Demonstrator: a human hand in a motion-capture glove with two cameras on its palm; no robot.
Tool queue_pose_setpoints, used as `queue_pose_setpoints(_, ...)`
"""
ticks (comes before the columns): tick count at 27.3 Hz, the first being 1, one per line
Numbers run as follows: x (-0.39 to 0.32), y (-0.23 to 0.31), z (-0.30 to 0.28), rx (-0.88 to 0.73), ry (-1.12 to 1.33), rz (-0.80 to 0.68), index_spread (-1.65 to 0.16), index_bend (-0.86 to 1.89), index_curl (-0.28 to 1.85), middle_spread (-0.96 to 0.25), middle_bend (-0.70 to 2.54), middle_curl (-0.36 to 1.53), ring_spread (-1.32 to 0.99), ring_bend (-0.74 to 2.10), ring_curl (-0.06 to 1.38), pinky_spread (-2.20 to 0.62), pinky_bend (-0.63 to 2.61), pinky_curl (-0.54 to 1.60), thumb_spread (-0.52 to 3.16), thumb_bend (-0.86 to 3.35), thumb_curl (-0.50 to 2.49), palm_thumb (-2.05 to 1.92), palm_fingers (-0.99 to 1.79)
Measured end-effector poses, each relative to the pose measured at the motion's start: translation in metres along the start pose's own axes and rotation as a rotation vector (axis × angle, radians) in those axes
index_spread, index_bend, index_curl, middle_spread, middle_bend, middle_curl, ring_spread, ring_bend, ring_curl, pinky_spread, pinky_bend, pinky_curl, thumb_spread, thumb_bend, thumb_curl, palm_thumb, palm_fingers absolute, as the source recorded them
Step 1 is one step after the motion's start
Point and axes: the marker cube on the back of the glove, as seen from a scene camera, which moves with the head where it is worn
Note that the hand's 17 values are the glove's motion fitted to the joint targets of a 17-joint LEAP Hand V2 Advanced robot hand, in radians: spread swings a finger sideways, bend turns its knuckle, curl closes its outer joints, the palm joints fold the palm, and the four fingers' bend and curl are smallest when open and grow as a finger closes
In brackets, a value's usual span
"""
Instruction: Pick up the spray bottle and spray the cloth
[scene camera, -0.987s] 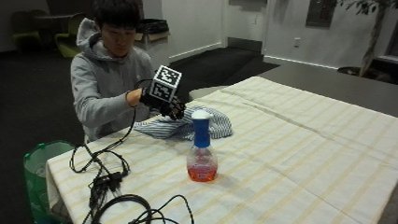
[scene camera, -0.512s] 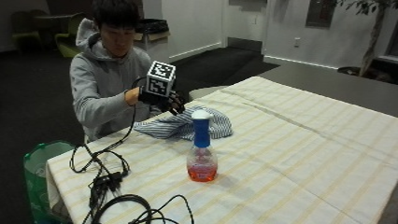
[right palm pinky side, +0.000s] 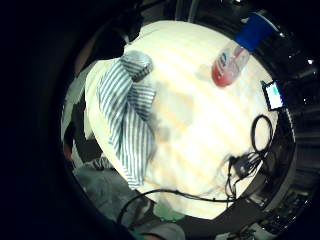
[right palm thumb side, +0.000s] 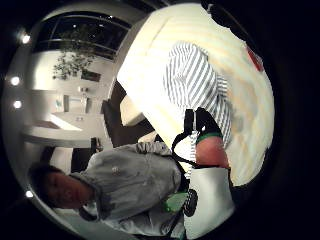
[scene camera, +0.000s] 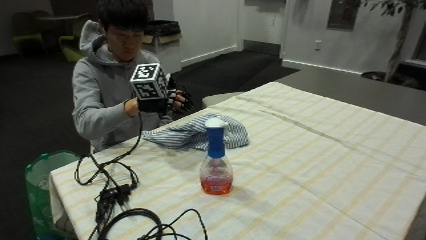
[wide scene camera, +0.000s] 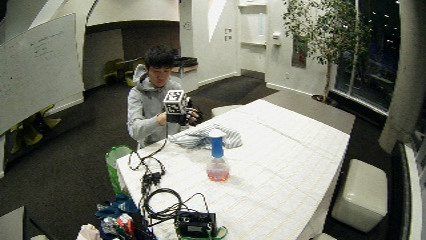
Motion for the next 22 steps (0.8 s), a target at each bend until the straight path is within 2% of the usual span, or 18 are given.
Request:
queue_pose_setpoints(6,0.02,0.005,-0.011,0.177,-0.056,0.015,-0.31,0.08,0.23,-0.02,0.26,0.32,-0.04,0.37,0.3,0.14,0.34,0.3,0.92,0.15,0.39,0.81,0.58)
queue_pose_setpoints(9,0.034,0.007,-0.013,0.265,-0.087,0.049,-0.32,-0.02,0.18,-0.02,0.27,0.34,-0.03,0.41,0.32,0.14,0.41,0.33,0.91,0.12,0.4,0.82,0.48)
queue_pose_setpoints(13,0.053,0.002,-0.016,0.354,-0.125,0.088,-0.33,-0.02,0.14,-0.01,0.27,0.35,-0.03,0.44,0.34,0.14,0.49,0.35,0.9,0.09,0.42,0.83,0.38)
queue_pose_setpoints(22,0.111,-0.027,-0.016,0.43,-0.216,0.223,-0.35,0.03,0.08,0.01,0.28,0.36,0.0,0.44,0.34,0.17,0.6,0.39,0.87,0.02,0.45,0.85,0.15)
